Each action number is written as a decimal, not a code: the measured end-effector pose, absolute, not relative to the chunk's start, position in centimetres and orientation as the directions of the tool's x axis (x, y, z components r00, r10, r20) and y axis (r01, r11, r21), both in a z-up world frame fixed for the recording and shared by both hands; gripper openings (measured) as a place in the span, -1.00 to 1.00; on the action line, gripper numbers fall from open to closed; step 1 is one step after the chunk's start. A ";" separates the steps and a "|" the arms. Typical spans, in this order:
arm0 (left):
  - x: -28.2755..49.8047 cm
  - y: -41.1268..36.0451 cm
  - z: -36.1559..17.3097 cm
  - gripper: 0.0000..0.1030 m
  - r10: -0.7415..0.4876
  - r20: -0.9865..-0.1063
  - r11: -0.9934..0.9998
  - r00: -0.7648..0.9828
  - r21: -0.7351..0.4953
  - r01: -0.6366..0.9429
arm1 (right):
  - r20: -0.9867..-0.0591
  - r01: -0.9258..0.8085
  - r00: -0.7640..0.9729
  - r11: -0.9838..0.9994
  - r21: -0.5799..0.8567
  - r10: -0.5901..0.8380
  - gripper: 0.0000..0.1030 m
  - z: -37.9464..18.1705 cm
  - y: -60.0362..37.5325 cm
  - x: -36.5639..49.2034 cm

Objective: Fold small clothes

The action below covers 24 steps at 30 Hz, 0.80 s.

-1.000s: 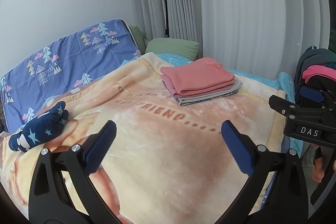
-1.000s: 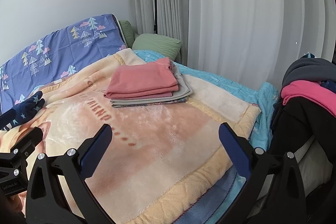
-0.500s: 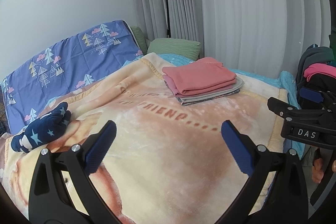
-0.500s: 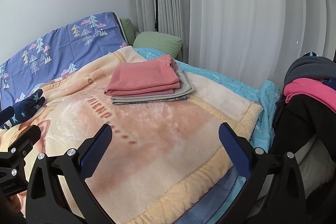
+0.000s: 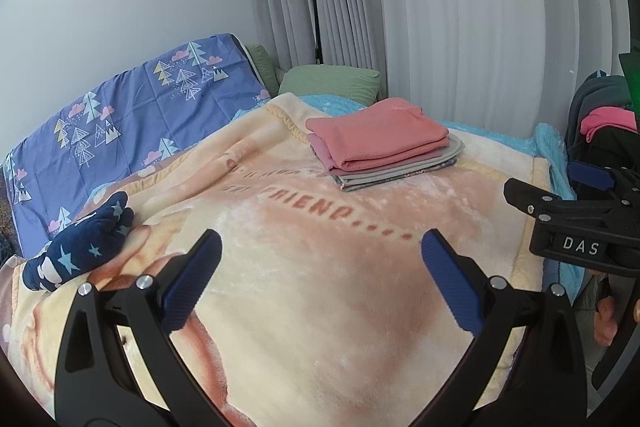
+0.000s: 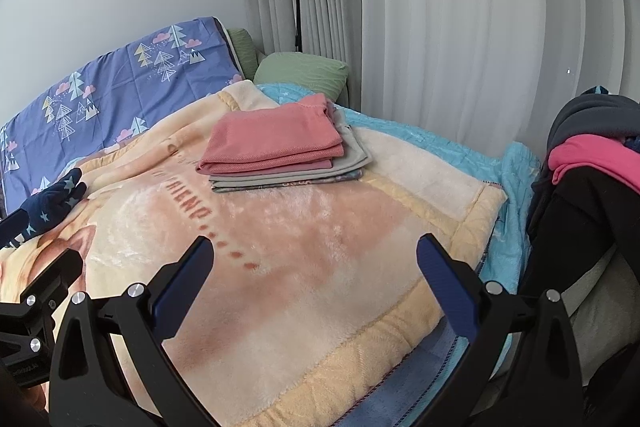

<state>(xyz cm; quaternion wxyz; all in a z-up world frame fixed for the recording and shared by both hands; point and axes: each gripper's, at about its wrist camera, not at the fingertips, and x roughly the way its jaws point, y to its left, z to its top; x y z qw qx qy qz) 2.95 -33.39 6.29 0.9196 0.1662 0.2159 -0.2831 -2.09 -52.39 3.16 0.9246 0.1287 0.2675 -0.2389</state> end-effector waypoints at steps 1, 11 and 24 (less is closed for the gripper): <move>2.9 -33.4 6.2 0.96 -0.448 -0.492 0.785 0.747 0.183 0.591 | -0.556 0.509 0.743 0.854 0.109 -0.372 0.97 3.1 -52.4 -2.0; 3.2 -33.6 5.5 0.96 -0.446 -0.502 0.785 0.741 0.179 0.593 | -0.561 0.509 0.741 0.854 0.109 -0.370 0.97 2.8 -52.6 -1.9; 3.3 -34.1 5.0 0.96 -0.459 -0.512 0.778 0.726 0.163 0.607 | -0.557 0.511 0.741 0.853 0.106 -0.375 0.97 2.8 -52.8 -2.0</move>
